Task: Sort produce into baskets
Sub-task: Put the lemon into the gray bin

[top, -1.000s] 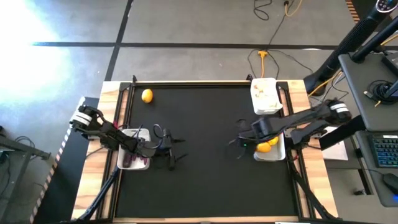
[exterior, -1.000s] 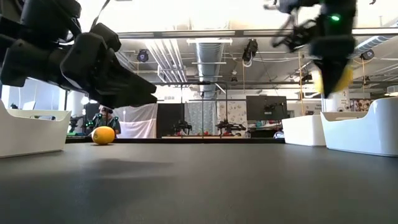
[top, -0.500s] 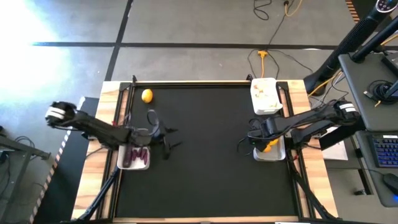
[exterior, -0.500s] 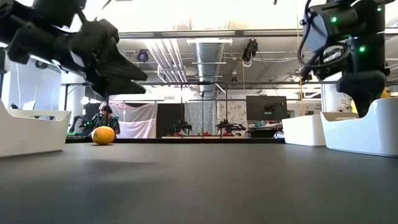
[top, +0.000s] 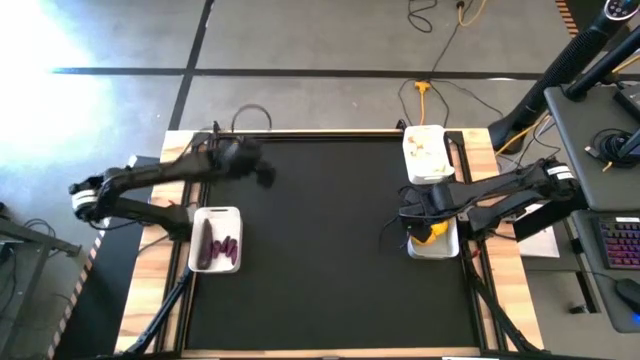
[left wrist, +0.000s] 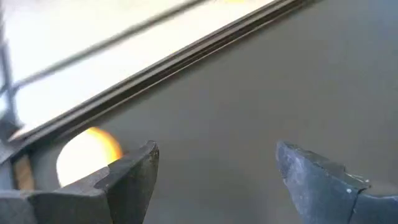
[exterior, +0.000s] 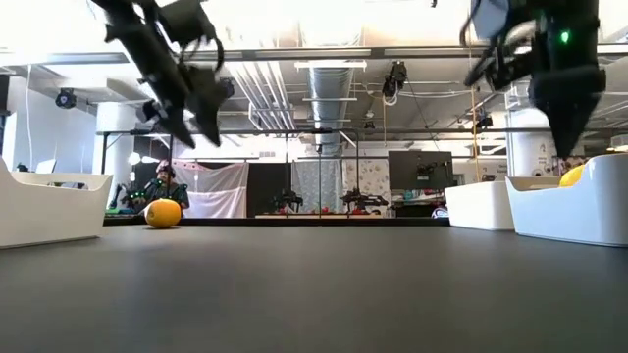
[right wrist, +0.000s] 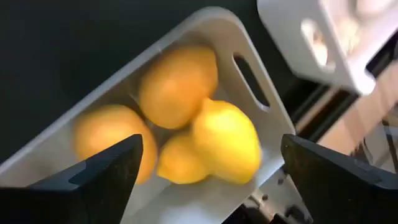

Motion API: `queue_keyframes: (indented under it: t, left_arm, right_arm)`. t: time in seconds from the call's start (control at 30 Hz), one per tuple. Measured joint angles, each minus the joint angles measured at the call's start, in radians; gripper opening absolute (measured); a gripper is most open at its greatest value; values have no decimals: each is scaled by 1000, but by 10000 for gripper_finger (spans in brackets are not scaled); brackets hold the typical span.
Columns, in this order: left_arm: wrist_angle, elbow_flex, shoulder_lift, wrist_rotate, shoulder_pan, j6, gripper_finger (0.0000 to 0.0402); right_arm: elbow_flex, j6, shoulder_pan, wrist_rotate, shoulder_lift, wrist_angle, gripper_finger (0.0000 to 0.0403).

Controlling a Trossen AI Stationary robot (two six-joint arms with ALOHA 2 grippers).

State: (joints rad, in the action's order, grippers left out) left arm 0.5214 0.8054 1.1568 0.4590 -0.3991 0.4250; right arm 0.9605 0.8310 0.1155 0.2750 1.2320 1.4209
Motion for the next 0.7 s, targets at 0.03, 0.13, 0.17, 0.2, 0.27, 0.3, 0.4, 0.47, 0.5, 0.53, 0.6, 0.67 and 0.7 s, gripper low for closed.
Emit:
queue_keyframes:
  t: [0.03, 0.13, 0.17, 0.2, 0.27, 0.3, 0.4, 0.47, 0.5, 0.53, 0.6, 0.67, 0.7]
  left_arm:
    - [30, 18, 25, -20, -55, -1, 306]
    - [62, 51, 99, -68, -211, -15, 306]
    - [66, 63, 122, -84, -256, -16, 306]
    - [67, 77, 145, -99, -300, -17, 306]
    - [75, 112, 188, -114, -373, -26, 306]
    - [82, 132, 212, -114, -403, -32, 306]
    - [105, 186, 289, -142, -481, -53, 306]
    - [120, 223, 347, -149, -524, -66, 306]
    - [129, 242, 377, -148, -542, -72, 306]
    - [137, 257, 403, -150, -556, -75, 306]
    - [158, 286, 452, -174, -574, -76, 306]
    - [198, 309, 492, -203, -579, -74, 306]
    - [227, 321, 511, -208, -580, -74, 306]
  right_arm:
    - [17, -11, 12, 11, -2, -5, 377]
    - [49, -31, 61, 49, -5, -30, 381]
    - [55, -33, 82, 66, -5, -36, 381]
    - [59, -34, 101, 80, -6, -40, 381]
    - [66, -27, 138, 107, -7, -45, 382]
    - [67, -20, 155, 121, -7, -49, 382]
    - [61, -14, 190, 137, -7, -88, 382]
    - [54, -19, 207, 142, -7, -116, 382]
    - [52, -21, 214, 144, -7, -127, 382]
    - [52, -24, 221, 144, -7, -131, 382]
    - [52, -26, 234, 145, -7, -129, 382]
    - [52, -27, 244, 145, -7, -131, 382]
    - [52, -28, 249, 145, -7, -132, 382]
